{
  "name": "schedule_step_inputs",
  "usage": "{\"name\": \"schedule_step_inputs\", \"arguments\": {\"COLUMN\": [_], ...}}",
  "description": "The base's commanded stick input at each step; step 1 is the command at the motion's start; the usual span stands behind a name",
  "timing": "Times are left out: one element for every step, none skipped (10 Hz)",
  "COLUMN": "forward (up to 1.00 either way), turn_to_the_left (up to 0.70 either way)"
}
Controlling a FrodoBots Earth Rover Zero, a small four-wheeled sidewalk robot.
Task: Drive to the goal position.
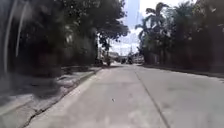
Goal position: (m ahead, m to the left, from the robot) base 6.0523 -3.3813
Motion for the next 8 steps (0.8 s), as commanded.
{"name": "schedule_step_inputs", "arguments": {"forward": [1.0,1.0,1.0,1.0,1.0,1.0,1.0,1.0], "turn_to_the_left": [0.0,0.0,0.0,0.0,0.0,0.0,0.0,-0.05]}}
